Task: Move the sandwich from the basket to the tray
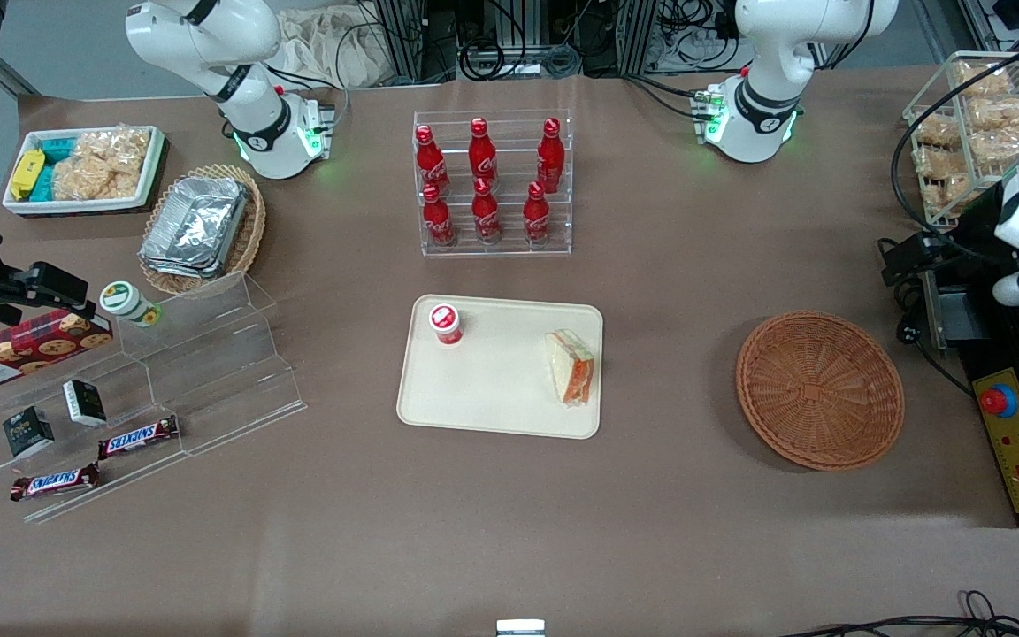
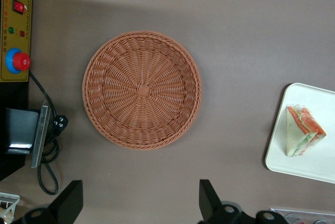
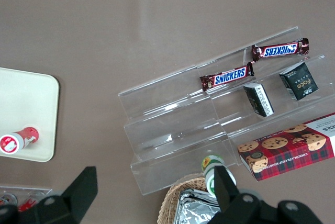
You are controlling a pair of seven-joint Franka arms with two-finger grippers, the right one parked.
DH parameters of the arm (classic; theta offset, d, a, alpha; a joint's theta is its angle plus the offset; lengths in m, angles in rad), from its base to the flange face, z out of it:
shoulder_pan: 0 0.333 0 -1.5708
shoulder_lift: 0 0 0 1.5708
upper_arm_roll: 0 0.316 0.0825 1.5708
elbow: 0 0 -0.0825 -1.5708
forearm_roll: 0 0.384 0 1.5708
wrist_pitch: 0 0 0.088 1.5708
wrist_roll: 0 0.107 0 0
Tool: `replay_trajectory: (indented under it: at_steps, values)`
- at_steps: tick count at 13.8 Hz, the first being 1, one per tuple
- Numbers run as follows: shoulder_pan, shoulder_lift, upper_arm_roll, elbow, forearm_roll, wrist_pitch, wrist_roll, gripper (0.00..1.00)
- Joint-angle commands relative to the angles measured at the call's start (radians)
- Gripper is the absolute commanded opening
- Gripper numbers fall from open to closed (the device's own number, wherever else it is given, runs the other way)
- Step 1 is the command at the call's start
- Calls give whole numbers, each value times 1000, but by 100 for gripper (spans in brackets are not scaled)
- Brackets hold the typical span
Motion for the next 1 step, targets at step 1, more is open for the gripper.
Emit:
replay_trajectory:
  at_steps: [1]
  values:
    - [-31,4,10,9,30,11,36,100]
